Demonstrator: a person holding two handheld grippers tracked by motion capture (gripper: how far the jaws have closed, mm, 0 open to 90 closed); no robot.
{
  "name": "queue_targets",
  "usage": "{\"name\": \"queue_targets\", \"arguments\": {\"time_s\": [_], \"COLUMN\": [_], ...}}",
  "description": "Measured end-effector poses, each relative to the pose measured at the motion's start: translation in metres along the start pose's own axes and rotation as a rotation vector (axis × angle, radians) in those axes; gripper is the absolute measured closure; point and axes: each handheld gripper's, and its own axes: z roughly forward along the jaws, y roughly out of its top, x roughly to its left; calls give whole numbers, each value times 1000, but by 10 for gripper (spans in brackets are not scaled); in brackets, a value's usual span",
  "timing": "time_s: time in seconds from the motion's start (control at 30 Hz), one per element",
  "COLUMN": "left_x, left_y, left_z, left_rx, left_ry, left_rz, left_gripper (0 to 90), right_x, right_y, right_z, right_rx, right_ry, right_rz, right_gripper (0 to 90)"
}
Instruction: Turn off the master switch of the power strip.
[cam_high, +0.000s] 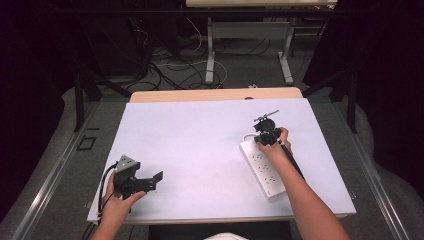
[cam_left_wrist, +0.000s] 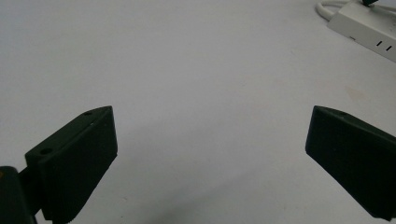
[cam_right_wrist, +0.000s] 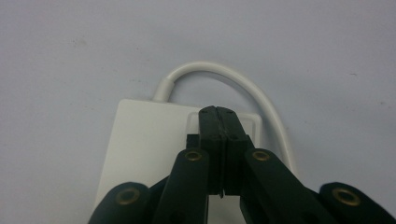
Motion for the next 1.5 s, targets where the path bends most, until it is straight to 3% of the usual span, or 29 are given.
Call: {"name": "queue_targets", "arguments": {"time_s": [0.5,0.9,1.1,1.17,1.5], "left_x": [-1,0,0,0,0], "left_y": [0,0,0,0,0], "left_z": [0,0,0,0,0], "left_rx": [1,-2,-2,-3,-4], "left_ry": [5,2,3,1,3], "left_rz": [2,0,-1,0,-2], "left_gripper": [21,21,20,21,21], "right_x": [-3,-7,-11,-13,-16], "right_y": [-2,-2,-2,-2,-2], "right_z": [1,0,0,0,-3], "right_rx": [-6,-29,-35,-39,-53], "right_ry": [20,18,19,8,9], "right_rz": [-3,30,53,35,47], "right_gripper": [900,899,860,849,825]}}
